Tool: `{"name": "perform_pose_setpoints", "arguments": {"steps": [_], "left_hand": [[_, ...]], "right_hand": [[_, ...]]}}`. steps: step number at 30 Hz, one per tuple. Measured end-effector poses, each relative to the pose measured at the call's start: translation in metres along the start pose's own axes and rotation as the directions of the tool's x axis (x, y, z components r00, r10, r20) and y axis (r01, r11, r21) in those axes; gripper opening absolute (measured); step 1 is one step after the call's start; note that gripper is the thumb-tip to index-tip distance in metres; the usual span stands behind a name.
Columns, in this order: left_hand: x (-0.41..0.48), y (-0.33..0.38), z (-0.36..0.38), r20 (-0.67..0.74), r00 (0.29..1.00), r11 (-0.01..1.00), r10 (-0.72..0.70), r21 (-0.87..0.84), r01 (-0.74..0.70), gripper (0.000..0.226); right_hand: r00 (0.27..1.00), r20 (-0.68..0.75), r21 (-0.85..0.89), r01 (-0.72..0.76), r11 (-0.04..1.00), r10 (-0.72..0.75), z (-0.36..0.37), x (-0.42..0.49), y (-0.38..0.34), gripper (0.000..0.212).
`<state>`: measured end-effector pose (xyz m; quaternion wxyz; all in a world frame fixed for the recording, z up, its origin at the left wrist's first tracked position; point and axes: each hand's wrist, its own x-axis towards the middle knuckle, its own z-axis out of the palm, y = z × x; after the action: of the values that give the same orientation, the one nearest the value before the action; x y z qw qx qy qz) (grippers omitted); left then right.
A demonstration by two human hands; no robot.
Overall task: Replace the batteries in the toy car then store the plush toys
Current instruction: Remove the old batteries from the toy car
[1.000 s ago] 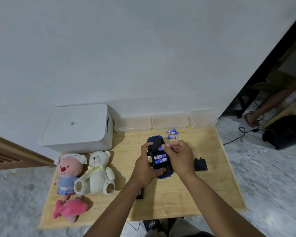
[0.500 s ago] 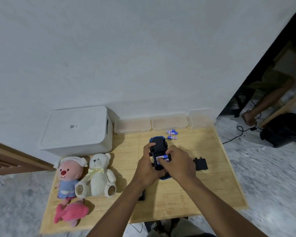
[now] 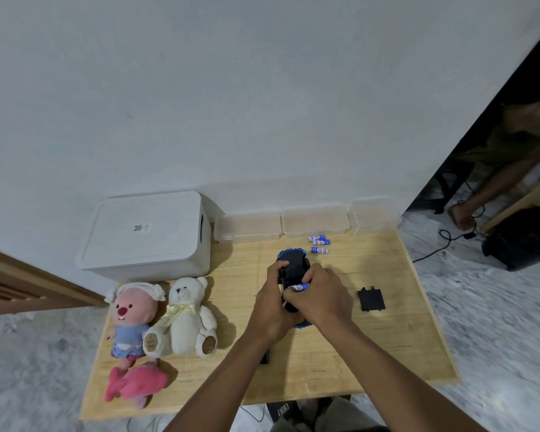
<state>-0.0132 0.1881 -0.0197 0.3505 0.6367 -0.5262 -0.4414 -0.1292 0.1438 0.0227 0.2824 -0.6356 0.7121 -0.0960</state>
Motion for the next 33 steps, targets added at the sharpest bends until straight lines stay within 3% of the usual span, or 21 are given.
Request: {"name": "perform_pose_setpoints", "arguments": {"steps": [15,23,33], "left_hand": [[0.000,-0.007,0.000,-0.006,0.999,0.999,-0.040,0.032,0.040,0.102],[0.000,-0.005,0.004,0.004,1.000,1.000,0.005,0.030,-0.005,0.103],[-0.001,-0.005,-0.002,-0.017,0.999,0.999,-0.030,0.032,0.031,0.101]], "right_hand": [[0.994,0.108,0.031,-0.009,0.999,0.006,-0.012,0.008,0.004,0.039],[0.998,0.070,0.030,-0.008,1.000,0.006,-0.008,0.005,0.001,0.048],[0.996,0.085,0.048,0.025,0.999,-0.029,-0.012,0.009,0.011,0.030]]}}
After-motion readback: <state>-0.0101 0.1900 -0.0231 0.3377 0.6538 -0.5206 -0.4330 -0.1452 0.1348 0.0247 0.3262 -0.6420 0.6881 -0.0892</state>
